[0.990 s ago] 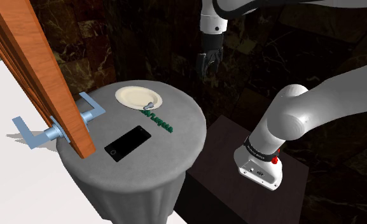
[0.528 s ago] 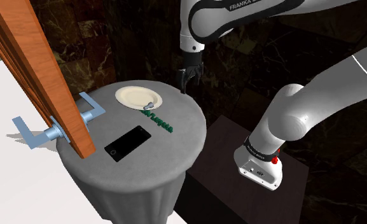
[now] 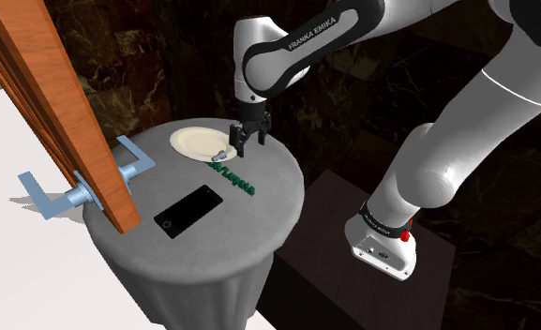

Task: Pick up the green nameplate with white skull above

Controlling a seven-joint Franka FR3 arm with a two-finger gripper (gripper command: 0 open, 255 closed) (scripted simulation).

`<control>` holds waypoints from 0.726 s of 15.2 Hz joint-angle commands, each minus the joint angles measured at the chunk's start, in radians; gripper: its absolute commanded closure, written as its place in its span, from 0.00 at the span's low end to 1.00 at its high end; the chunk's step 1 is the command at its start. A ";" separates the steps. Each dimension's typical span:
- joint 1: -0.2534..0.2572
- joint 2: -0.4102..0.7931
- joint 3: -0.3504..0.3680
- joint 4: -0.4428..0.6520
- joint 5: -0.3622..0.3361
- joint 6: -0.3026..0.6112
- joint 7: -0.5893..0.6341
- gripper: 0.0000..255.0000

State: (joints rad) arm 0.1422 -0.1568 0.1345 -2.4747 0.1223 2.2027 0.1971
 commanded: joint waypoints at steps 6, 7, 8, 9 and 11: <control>0.029 0.228 0.034 0.106 0.000 0.152 0.051 0.00; 0.029 0.239 0.033 0.103 -0.001 0.166 0.051 0.00; 0.029 0.249 0.033 0.100 -0.002 0.179 0.050 0.00; 0.030 0.261 0.033 0.098 -0.002 0.193 0.050 0.00; 0.031 0.283 0.033 0.094 -0.004 0.219 0.050 0.00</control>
State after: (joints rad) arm 0.1718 0.1157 0.1671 -2.3788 0.1187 2.4085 0.2462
